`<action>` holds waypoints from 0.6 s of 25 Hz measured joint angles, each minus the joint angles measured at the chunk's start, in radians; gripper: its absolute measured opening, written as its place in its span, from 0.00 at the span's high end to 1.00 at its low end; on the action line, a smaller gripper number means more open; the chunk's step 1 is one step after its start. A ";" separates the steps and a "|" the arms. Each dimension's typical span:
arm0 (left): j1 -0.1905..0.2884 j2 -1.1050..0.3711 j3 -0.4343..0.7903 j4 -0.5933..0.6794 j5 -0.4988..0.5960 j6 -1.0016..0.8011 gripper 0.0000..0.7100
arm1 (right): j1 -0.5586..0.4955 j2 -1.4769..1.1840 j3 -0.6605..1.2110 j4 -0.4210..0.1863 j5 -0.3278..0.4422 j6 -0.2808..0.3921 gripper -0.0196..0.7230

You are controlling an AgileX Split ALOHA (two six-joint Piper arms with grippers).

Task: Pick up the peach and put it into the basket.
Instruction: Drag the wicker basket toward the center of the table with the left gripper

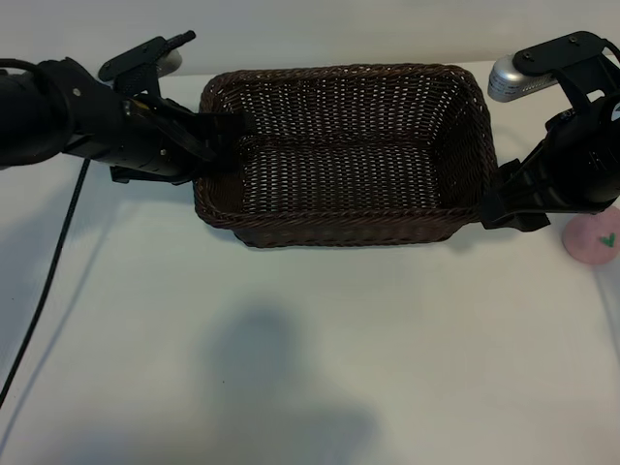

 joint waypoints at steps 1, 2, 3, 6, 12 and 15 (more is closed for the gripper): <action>0.000 0.009 -0.005 -0.004 0.000 0.000 0.78 | 0.000 0.000 0.000 0.000 0.000 0.000 0.17; 0.000 0.017 -0.007 -0.010 -0.002 0.001 0.78 | 0.000 0.000 0.000 0.000 0.000 0.000 0.17; 0.000 0.026 -0.007 -0.013 -0.004 0.002 0.78 | 0.000 0.000 0.000 0.000 0.000 0.000 0.17; 0.000 0.060 -0.008 -0.016 -0.009 0.002 0.78 | 0.000 0.000 0.000 0.000 -0.001 0.000 0.17; 0.000 0.098 -0.008 -0.017 -0.010 0.014 0.78 | 0.000 0.000 0.000 0.000 -0.002 0.000 0.17; -0.001 0.103 -0.008 -0.021 -0.011 0.027 0.78 | 0.000 0.000 0.000 0.000 -0.003 0.000 0.17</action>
